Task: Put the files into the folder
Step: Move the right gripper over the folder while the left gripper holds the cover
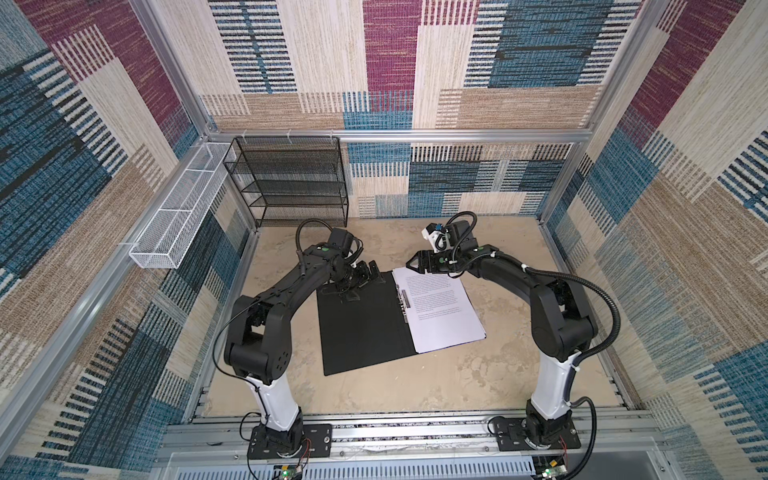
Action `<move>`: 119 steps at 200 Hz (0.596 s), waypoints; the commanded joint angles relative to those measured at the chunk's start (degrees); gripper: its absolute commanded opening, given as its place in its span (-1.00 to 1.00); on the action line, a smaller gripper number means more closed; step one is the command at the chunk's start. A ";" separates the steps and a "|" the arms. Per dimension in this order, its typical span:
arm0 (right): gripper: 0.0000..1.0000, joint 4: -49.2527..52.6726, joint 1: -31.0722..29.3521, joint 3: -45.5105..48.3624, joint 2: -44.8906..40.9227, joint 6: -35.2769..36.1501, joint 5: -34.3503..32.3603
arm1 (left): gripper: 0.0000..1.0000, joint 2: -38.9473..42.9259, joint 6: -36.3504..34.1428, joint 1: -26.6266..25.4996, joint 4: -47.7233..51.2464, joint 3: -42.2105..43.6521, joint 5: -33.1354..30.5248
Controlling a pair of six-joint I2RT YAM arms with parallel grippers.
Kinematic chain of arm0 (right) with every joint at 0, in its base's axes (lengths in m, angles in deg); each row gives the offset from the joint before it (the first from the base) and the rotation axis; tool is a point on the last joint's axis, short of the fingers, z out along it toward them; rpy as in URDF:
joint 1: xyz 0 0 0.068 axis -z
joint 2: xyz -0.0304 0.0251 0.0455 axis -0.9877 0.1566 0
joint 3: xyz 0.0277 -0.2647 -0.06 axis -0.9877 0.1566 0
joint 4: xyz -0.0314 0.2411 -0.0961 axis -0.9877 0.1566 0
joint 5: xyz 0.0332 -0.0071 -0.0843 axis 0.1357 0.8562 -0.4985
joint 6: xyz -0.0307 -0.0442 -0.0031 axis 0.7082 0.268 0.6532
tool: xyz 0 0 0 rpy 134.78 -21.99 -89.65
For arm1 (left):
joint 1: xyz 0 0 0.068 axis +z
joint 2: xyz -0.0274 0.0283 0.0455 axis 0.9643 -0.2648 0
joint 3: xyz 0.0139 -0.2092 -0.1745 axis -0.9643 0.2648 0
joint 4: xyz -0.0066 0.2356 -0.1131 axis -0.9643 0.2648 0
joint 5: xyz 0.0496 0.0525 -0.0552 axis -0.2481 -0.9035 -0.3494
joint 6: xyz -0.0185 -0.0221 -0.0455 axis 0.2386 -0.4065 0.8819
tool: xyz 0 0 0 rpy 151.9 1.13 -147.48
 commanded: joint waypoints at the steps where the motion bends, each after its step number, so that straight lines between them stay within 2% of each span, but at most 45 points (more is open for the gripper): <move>1: 0.31 1.26 -1.76 -1.95 2.51 0.87 2.62 | 0.99 -4.20 0.10 1.57 0.09 -1.22 5.12; 29: -0.07 1.92 -3.37 -4.25 6.16 0.67 3.07 | 1.00 -6.30 -0.13 3.88 -1.61 -0.60 6.88; 51: -0.08 2.90 -3.65 -6.45 8.61 0.72 3.31 | 1.00 -7.50 -1.32 5.36 -0.18 -0.38 6.20; 64: 0.00 3.61 -3.67 -7.69 9.69 0.98 2.83 | 1.00 -8.30 -1.93 6.08 0.08 0.16 6.14; 69: 0.01 3.90 -3.65 -8.15 10.12 1.05 2.54 | 0.99 -8.76 -2.11 6.34 0.36 0.27 3.97; 119: -0.01 6.10 -4.15 -11.92 13.67 1.04 2.91 | 1.00 -11.27 -3.32 7.94 2.01 2.08 1.24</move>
